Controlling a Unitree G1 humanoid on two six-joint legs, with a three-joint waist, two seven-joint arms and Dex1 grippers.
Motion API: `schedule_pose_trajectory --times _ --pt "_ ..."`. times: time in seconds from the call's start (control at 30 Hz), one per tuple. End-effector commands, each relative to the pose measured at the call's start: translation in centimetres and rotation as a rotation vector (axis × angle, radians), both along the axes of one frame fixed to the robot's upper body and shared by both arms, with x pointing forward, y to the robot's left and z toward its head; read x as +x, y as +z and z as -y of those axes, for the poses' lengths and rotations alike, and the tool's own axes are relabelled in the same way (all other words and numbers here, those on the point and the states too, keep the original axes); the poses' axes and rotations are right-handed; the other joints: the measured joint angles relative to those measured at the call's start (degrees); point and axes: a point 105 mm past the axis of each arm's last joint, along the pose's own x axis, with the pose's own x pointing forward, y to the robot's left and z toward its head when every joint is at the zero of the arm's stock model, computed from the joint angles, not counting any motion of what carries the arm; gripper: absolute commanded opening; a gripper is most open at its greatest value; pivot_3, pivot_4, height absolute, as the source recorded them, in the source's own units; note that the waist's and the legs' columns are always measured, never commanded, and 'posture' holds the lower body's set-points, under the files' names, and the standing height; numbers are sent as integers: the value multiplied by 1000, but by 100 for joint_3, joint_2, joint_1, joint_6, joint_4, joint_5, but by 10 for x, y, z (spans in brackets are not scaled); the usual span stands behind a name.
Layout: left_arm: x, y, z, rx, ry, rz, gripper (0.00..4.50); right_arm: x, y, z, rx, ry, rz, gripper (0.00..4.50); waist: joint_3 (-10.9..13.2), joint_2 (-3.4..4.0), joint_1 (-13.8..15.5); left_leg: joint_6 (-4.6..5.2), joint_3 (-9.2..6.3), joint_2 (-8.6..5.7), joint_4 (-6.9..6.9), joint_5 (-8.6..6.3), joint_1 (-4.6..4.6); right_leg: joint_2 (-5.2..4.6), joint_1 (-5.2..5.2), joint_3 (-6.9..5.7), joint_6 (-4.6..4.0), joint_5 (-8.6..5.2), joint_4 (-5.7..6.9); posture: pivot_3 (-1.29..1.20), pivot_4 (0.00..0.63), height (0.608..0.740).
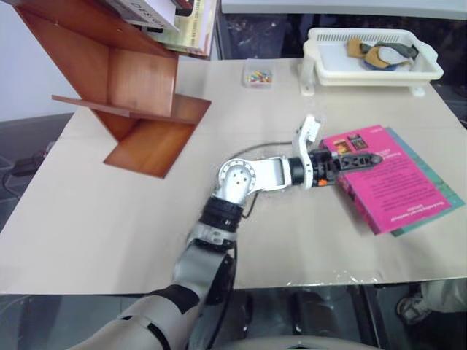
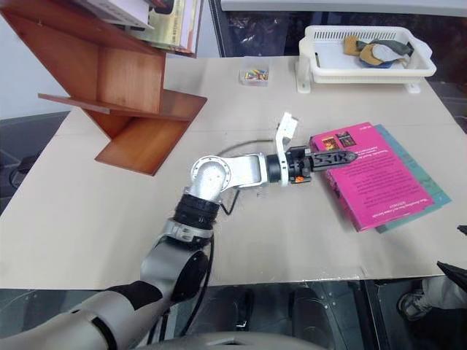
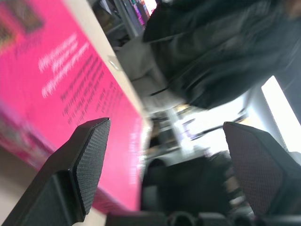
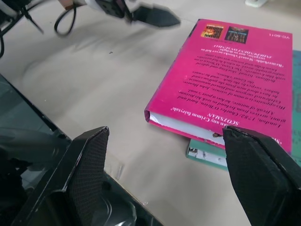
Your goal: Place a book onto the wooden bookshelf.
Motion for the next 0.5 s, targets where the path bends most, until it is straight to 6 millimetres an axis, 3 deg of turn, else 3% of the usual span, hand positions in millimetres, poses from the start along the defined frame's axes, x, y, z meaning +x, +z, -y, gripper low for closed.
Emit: schedule_pose_trajectory --times 0.03,0.27,0.43,0.5 --pt "7 3 -29 91 83 299 4233 2 0 3 4 4 -4 3934 -3 5 -12 -1 12 6 -7 0 10 0 0 11 0 0 1 0 150 740" --pt "27 -20 -74 368 208 645 4233 14 -1 8 9 12 0 3934 -9 13 47 -1 4 -5 -5 2 5 -10 4 1 0 1 -3 0 150 740" --pt "22 -1 -93 317 241 777 4233 31 -2 26 18 -66 29 3934 -8 12 42 1 -7 -4 -6 1 -5 -32 -1 -6 -1 0 -10 0 150 740" --pt "18 8 -107 270 275 780 4233 51 -7 45 2 -166 56 3934 -9 10 22 1 -9 -3 -6 1 -6 -33 -1 -5 -1 0 -11 0 150 740"
